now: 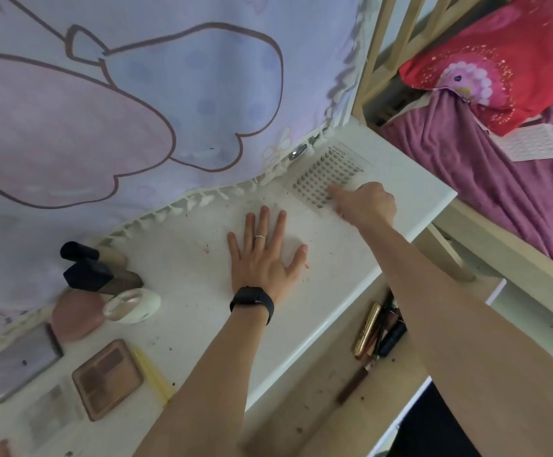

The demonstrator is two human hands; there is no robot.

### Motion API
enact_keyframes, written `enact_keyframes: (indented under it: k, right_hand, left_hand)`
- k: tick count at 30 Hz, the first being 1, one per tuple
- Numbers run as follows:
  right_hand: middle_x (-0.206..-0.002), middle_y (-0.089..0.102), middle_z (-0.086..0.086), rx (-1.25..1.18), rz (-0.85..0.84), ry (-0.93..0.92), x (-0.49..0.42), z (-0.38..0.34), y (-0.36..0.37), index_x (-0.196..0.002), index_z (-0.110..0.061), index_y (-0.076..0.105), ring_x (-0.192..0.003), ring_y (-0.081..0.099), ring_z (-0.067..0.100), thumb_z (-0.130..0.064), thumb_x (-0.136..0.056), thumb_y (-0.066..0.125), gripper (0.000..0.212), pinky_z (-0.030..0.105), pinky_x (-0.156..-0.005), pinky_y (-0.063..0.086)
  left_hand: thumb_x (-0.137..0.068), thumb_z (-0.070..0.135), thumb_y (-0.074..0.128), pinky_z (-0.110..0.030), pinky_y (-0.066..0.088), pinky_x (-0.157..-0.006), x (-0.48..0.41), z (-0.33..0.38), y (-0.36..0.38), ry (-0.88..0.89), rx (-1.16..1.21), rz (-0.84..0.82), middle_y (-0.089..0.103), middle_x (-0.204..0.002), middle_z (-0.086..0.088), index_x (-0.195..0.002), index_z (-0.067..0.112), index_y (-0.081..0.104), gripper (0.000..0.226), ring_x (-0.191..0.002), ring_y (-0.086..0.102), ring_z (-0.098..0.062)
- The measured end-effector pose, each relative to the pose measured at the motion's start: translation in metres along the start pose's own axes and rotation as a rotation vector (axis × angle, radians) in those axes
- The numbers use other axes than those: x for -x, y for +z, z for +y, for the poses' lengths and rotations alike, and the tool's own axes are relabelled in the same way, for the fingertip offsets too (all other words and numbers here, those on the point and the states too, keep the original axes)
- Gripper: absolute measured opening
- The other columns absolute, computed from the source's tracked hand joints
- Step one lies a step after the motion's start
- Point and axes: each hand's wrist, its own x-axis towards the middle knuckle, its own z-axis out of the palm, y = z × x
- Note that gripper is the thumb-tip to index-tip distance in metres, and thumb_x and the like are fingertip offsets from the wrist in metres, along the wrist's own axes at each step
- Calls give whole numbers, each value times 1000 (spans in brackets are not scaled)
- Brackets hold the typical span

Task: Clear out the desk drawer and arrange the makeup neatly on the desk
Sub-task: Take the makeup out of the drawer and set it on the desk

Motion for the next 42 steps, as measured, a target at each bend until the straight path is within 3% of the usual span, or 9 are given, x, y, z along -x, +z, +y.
enact_keyframes:
  k: [7,10,15,19,23,27,30,36,42]
  right_hand:
    - [-100,68,11,130,1,-91,14,1,4,-112,-6,63,-95,61,30,-69,-94,41,69,36,-74,46]
    - [-85,74,-1,-162,-80,-108,27,16,-13,-95,-14,64,-89,68,22,-56,-97,49,45,37,-77,54]
    - [-82,76,-15,-397,5,-49,73,117,-51,-97,-26,67,-70,71,2,-34,-95,61,11,29,-69,56]
    - [-88,77,-7,-401,-70,174,100,205,-56,-105,-23,69,-90,72,12,-28,-93,66,13,37,-89,57]
    - [-104,69,3,-376,-141,324,109,244,-38,-117,-16,65,-99,65,21,-18,-94,59,24,40,-95,53]
    - [-89,56,11,-489,-187,424,104,250,-27,-98,-7,61,-86,53,27,-6,-91,54,11,42,-77,45]
    - [-73,49,6,-639,-203,554,99,249,-19,-78,-12,53,-70,49,22,-6,-94,53,17,37,-70,43]
    - [-48,49,0,-759,-178,630,87,245,-8,-71,-12,50,-48,46,13,0,-95,46,27,29,-58,38]
    - [-88,63,14,-400,-229,458,84,238,8,-94,-3,59,-80,60,29,-4,-85,46,16,32,-66,45]
  left_hand:
    - [-91,74,19,-54,-5,-122,0,-1,2,4,-12,12,-7,-167,8,-157,43,-2,75,-154,-7,-18]
    - [-93,72,19,-55,-4,-122,0,-1,1,28,-25,0,-6,-168,6,-158,40,1,75,-154,-7,-20]
    - [-100,53,33,-54,5,-122,9,5,-6,25,19,11,13,-167,-4,-157,29,24,62,-153,7,-26]
    - [-90,22,54,-44,37,-110,60,44,2,353,230,252,51,-143,-5,-132,22,56,41,-130,46,-26]
    - [-83,18,61,-34,46,-90,133,89,45,657,282,177,57,-127,0,-116,24,64,34,-108,53,-22]
    - [-94,27,54,-34,51,-84,146,114,95,264,303,-323,54,-127,-4,-126,22,52,33,-111,54,-24]
    - [-96,37,57,-38,47,-74,118,121,123,-24,279,-479,48,-129,-11,-132,14,41,45,-110,57,-32]
    - [-95,51,55,-40,48,-72,86,134,149,50,71,-439,52,-127,-18,-134,6,42,61,-108,58,-37]
    - [-98,16,51,-40,52,-81,79,119,136,110,-33,-510,59,-124,-15,-127,6,51,30,-107,62,-33]
